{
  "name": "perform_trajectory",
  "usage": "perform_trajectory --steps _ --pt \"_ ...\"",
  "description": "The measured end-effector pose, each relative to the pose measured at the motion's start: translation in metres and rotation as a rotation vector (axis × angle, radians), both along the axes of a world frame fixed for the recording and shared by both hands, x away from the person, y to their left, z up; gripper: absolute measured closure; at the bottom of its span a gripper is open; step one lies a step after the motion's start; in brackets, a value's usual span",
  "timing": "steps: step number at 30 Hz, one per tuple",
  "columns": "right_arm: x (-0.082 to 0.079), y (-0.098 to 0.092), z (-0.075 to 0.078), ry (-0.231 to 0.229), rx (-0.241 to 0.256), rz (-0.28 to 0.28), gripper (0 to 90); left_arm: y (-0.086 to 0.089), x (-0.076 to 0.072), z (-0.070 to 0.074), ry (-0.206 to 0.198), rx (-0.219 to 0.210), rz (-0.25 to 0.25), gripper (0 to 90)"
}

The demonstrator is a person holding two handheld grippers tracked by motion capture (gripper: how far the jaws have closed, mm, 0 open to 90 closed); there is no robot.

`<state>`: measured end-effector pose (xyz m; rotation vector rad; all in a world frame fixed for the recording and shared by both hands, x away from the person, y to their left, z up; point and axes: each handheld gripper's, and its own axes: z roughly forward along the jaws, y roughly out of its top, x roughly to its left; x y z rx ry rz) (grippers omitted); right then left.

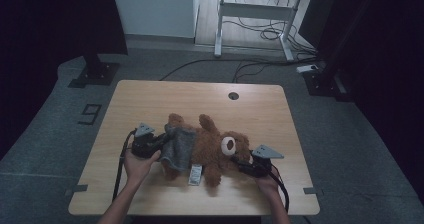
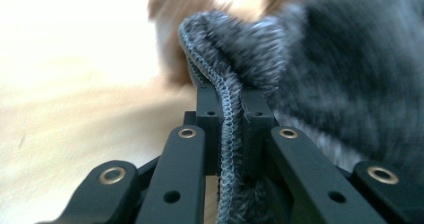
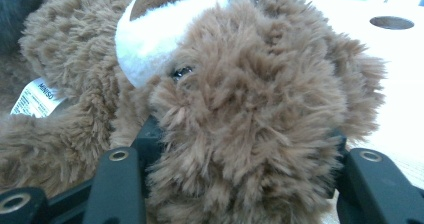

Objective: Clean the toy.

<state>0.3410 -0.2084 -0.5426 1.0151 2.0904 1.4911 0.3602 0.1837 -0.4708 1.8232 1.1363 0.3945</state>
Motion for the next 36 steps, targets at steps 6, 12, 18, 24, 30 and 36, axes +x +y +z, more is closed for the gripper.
perform_trajectory --steps 6,12,18,24,30,36 --pt "-0.001 0.0 0.0 -0.006 -0.007 -0.001 43.1 -0.05 0.001 0.032 -0.066 0.008 -0.096 81.5" --pt "-0.002 0.001 0.0 -0.014 -0.014 -0.004 43.1 -0.113 0.008 0.047 -0.076 0.024 -0.217 81.5" --pt "-0.004 0.003 0.001 -0.037 -0.048 -0.002 42.9 -0.161 0.015 0.045 -0.072 0.016 -0.264 81.2" --pt "-0.006 0.005 0.002 -0.054 -0.086 -0.001 42.8 -0.183 0.019 0.024 -0.058 0.072 -0.256 81.1" --pt "-0.006 0.006 0.002 -0.048 -0.09 -0.004 42.8 -0.16 0.022 0.008 -0.035 0.119 -0.205 81.7" --pt "-0.006 0.006 0.003 -0.043 -0.087 -0.004 42.8 -0.128 0.017 0.003 -0.037 0.073 -0.181 81.7"
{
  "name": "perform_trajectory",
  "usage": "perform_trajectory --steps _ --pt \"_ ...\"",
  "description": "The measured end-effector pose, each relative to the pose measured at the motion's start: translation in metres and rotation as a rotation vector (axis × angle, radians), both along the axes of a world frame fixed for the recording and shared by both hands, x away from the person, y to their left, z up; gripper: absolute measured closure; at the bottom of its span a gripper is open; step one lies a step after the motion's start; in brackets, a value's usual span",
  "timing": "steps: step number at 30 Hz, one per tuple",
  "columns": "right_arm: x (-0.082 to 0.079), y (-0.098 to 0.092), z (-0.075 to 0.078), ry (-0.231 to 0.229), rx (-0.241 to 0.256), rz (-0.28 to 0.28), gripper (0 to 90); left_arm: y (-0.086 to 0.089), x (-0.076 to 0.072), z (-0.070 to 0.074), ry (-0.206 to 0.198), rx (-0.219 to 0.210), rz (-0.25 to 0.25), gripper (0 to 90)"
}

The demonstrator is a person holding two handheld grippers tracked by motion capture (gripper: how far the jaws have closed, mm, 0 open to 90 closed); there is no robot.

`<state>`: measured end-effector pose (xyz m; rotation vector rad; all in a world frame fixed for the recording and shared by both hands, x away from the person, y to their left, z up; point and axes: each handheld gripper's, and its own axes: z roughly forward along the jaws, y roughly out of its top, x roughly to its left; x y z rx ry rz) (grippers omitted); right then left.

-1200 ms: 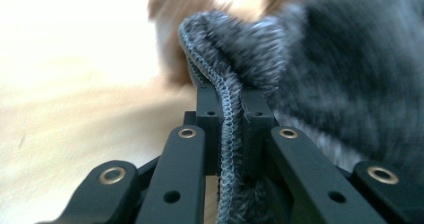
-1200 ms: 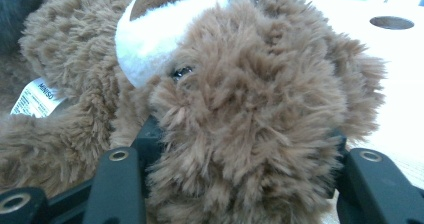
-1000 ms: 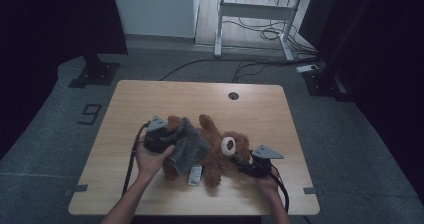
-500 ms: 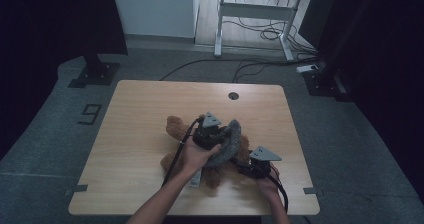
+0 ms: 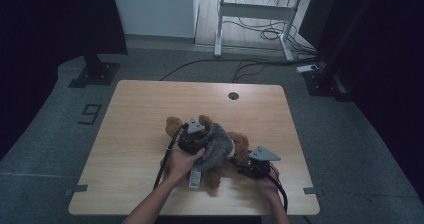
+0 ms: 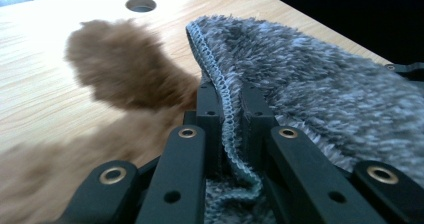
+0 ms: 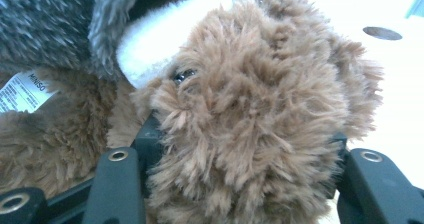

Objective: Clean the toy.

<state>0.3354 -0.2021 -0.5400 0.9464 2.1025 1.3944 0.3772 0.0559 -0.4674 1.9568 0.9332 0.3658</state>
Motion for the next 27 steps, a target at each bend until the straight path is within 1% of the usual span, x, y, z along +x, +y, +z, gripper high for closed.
perform_trajectory --steps 3,6,7,10,12,16,17,18,21,22,24,26,27 --pt "0.0 -0.001 0.0 0.002 0.004 0.001 42.8 0.016 -0.004 -0.001 -0.004 -0.026 0.013 81.6" --pt "0.0 -0.001 -0.001 0.004 0.011 -0.001 42.8 0.036 -0.009 -0.005 0.005 -0.074 0.033 81.5" --pt "0.0 -0.001 -0.001 0.005 0.012 -0.001 42.7 0.042 -0.011 -0.006 0.0 -0.083 0.042 81.5" --pt "0.0 -0.001 -0.001 0.006 0.016 -0.003 42.7 0.053 -0.016 -0.008 -0.017 -0.083 0.058 81.5" --pt "0.0 -0.001 -0.001 0.007 0.017 -0.003 42.7 0.062 -0.019 -0.009 -0.02 -0.089 0.07 81.5" --pt "0.0 -0.001 -0.001 0.01 0.021 -0.005 42.7 0.082 -0.022 -0.014 -0.009 -0.097 0.1 81.5" --pt "0.001 -0.001 -0.001 0.011 0.024 -0.006 42.7 0.086 -0.022 -0.016 0.0 -0.098 0.106 81.6" --pt "0.001 -0.001 -0.001 0.012 0.026 -0.006 42.7 0.094 -0.022 -0.019 0.018 -0.097 0.113 81.6" --pt "0.001 -0.001 -0.002 0.018 0.037 -0.008 42.7 0.108 -0.02 -0.03 0.055 -0.052 0.136 81.4" --pt "0.002 -0.002 -0.002 0.019 0.038 -0.008 42.7 0.114 -0.018 -0.037 0.081 -0.042 0.146 81.3" --pt "0.001 -0.001 -0.002 0.016 0.038 -0.007 42.7 0.121 -0.014 -0.048 0.133 -0.047 0.156 81.3" --pt "0.001 -0.001 -0.002 0.015 0.038 -0.006 42.7 0.125 -0.01 -0.058 0.17 -0.029 0.168 81.2" --pt "0.001 -0.001 -0.002 0.014 0.038 -0.006 42.7 0.126 -0.008 -0.061 0.183 -0.028 0.173 81.2"
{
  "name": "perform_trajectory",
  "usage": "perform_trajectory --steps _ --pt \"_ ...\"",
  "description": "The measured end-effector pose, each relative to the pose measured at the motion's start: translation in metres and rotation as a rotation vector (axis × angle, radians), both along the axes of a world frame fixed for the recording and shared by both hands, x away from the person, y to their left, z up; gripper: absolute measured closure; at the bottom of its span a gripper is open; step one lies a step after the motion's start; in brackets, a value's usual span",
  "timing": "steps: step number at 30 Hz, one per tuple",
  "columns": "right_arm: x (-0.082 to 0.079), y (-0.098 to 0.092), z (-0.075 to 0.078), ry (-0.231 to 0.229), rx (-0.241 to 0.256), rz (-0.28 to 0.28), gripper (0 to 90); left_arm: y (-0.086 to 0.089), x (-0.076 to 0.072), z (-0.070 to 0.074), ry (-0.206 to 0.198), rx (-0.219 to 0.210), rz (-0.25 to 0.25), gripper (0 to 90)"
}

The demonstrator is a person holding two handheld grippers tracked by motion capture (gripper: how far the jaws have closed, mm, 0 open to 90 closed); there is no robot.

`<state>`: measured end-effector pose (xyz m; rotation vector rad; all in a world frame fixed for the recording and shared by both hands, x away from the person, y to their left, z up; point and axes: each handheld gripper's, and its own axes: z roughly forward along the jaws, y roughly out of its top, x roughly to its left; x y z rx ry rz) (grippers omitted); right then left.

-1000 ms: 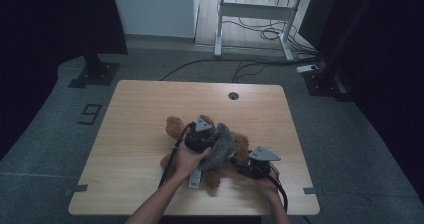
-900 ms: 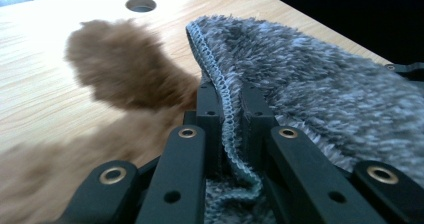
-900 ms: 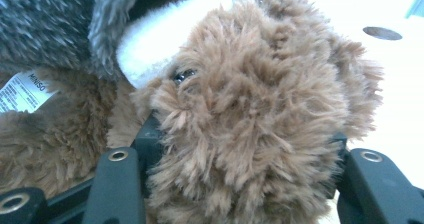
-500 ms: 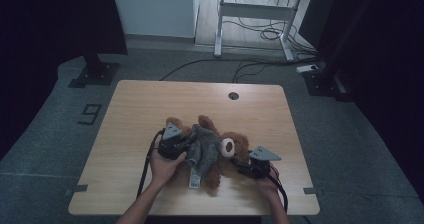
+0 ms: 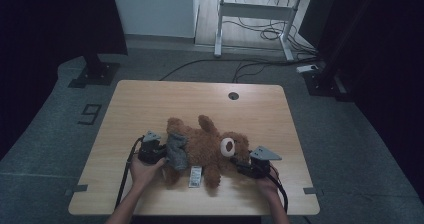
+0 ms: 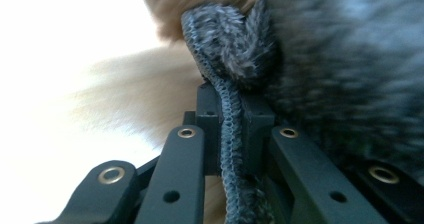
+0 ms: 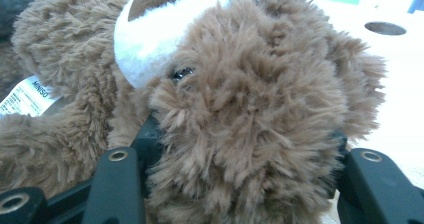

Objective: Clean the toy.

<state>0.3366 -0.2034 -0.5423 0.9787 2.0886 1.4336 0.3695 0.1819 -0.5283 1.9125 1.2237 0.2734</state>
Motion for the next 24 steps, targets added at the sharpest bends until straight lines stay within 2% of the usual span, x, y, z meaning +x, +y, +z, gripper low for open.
perform_trajectory --steps 4,6,8,10,13,16,18,19,21,24 --pt "0.0 0.0 0.0 -0.001 0.0 0.0 42.7 0.002 0.005 -0.005 0.031 0.012 0.011 81.0" --pt "0.0 0.0 0.0 -0.003 -0.001 0.0 42.8 0.002 0.005 -0.002 0.026 0.016 0.012 80.9" --pt "0.0 0.0 0.0 -0.008 -0.009 -0.004 42.9 0.003 0.003 0.007 -0.005 0.006 0.018 81.1" --pt "0.0 0.002 0.0 -0.019 -0.022 -0.013 43.2 0.004 -0.001 0.023 -0.052 -0.018 0.018 81.2" --pt "0.001 0.007 0.001 -0.042 -0.05 -0.033 44.1 -0.001 -0.004 0.046 -0.1 -0.062 0.003 81.2" --pt "0.004 0.012 0.001 -0.066 -0.073 -0.05 44.4 -0.015 -0.004 0.068 -0.152 -0.104 -0.029 81.2" --pt "0.006 0.014 0.0 -0.079 -0.081 -0.058 44.4 -0.03 -0.003 0.081 -0.184 -0.114 -0.057 81.1" --pt "0.006 0.015 0.0 -0.083 -0.083 -0.062 44.5 -0.042 -0.001 0.087 -0.203 -0.112 -0.07 80.9" --pt "0.007 0.016 0.0 -0.098 -0.09 -0.064 44.6 -0.058 0.004 0.093 -0.216 -0.099 -0.09 80.9" --pt "0.007 0.017 -0.001 -0.124 -0.113 -0.063 44.6 -0.082 0.017 0.09 -0.198 -0.05 -0.108 80.9"
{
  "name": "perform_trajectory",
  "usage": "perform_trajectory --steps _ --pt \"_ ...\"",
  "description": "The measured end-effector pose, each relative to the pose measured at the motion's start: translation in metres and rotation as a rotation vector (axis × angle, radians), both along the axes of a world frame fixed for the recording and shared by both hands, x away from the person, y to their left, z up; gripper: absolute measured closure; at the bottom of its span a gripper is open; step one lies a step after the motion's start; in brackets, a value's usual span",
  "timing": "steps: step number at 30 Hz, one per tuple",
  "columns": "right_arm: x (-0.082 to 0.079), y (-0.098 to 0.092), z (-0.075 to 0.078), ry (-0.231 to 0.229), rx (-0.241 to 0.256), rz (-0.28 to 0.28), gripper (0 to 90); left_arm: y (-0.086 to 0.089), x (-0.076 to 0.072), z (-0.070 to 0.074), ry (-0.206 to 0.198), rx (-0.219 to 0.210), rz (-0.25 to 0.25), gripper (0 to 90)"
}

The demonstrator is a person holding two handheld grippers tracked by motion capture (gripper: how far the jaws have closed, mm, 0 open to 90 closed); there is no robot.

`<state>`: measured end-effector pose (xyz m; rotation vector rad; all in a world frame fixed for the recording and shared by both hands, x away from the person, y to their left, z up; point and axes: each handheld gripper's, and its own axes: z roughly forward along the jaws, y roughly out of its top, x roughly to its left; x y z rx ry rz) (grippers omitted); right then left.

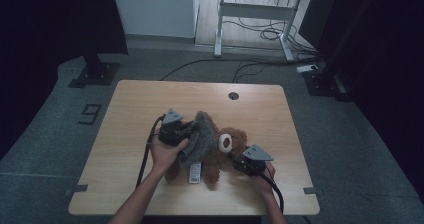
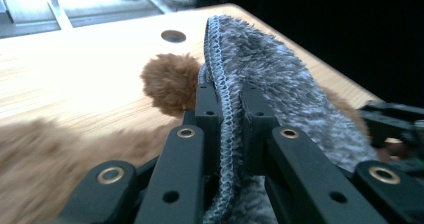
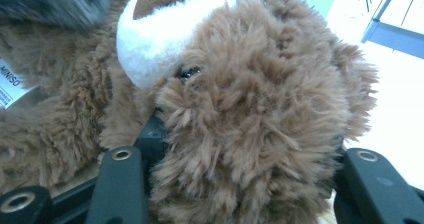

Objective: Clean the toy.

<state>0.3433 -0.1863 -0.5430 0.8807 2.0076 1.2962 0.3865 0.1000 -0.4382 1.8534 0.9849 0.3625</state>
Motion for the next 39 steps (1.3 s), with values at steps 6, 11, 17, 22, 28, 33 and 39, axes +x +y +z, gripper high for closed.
perform_trajectory --steps 6,11,17,22,28,33,39 --pt "-0.003 -0.001 -0.001 -0.01 -0.015 0.014 42.1 -0.006 0.016 -0.023 0.086 0.005 0.007 81.0" --pt "-0.006 -0.004 0.002 0.035 0.017 0.025 20.1 -0.001 0.004 -0.033 0.08 -0.01 -0.01 81.9" --pt "-0.009 -0.017 0.011 0.126 0.118 0.065 13.0 0.004 -0.01 -0.044 0.06 -0.048 -0.02 82.2" --pt "-0.006 -0.03 0.034 0.141 0.243 0.07 11.1 0.004 -0.02 -0.048 0.033 -0.051 -0.031 82.4" --pt "0.01 -0.016 0.042 0.225 0.181 0.082 0.0 0.009 -0.028 -0.052 0.036 -0.084 -0.038 82.4" --pt "0.018 -0.019 0.035 0.307 0.19 0.098 0.0 0.009 -0.03 -0.053 0.034 -0.082 -0.051 82.3" --pt "0.025 -0.017 0.023 0.386 0.198 0.147 0.0 0.009 -0.03 -0.054 0.035 -0.088 -0.05 82.2"
